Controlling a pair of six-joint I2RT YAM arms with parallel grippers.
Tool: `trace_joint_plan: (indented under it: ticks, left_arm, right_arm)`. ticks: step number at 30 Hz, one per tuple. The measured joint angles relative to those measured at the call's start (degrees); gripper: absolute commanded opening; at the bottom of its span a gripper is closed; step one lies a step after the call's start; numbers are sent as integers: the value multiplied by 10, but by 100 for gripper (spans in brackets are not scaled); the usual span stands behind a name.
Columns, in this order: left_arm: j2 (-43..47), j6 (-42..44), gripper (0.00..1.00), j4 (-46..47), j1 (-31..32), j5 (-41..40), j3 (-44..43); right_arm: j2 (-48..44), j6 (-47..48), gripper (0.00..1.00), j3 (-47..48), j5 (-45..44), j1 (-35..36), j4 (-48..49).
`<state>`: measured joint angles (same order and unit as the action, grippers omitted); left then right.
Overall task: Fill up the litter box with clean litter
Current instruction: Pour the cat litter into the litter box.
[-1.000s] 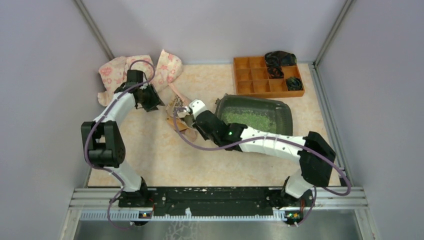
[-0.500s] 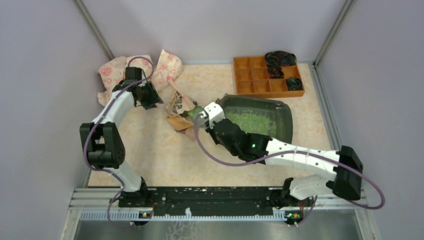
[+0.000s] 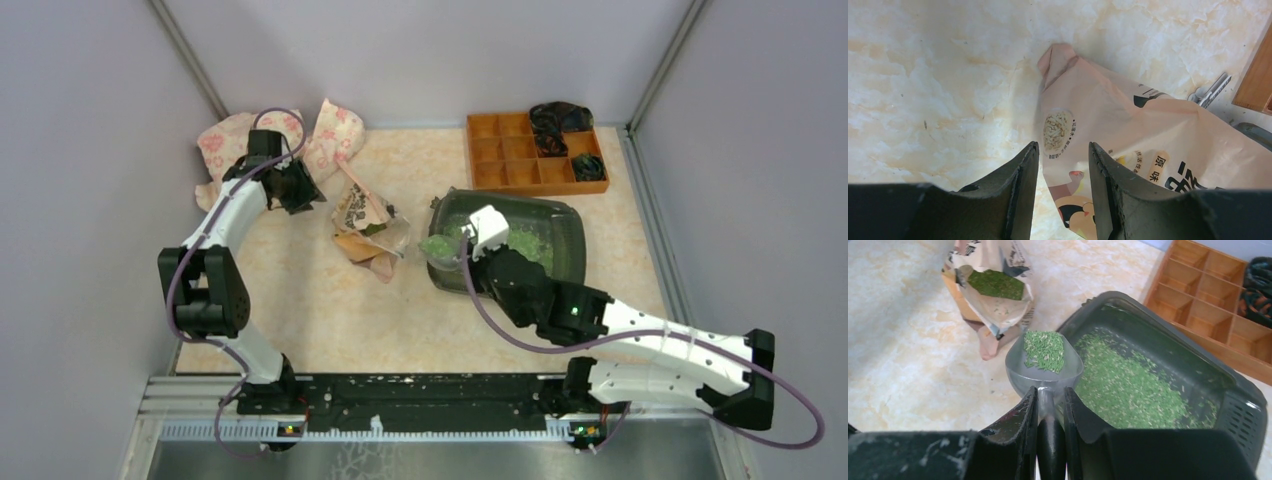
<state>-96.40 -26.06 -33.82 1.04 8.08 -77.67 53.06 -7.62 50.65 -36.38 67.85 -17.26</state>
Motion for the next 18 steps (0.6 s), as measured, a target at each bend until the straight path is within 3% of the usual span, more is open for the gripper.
trace_joint_plan:
  ticks: [13,18]
  left_arm:
    - [0,3,48,0,0,1,-3]
    - [-2,4,48,0,0,5,-8]
  right_arm:
    - [-151,-25,0,-82,-108,0,-108]
    - [-93,-31,0,-2,-61,-49,-171]
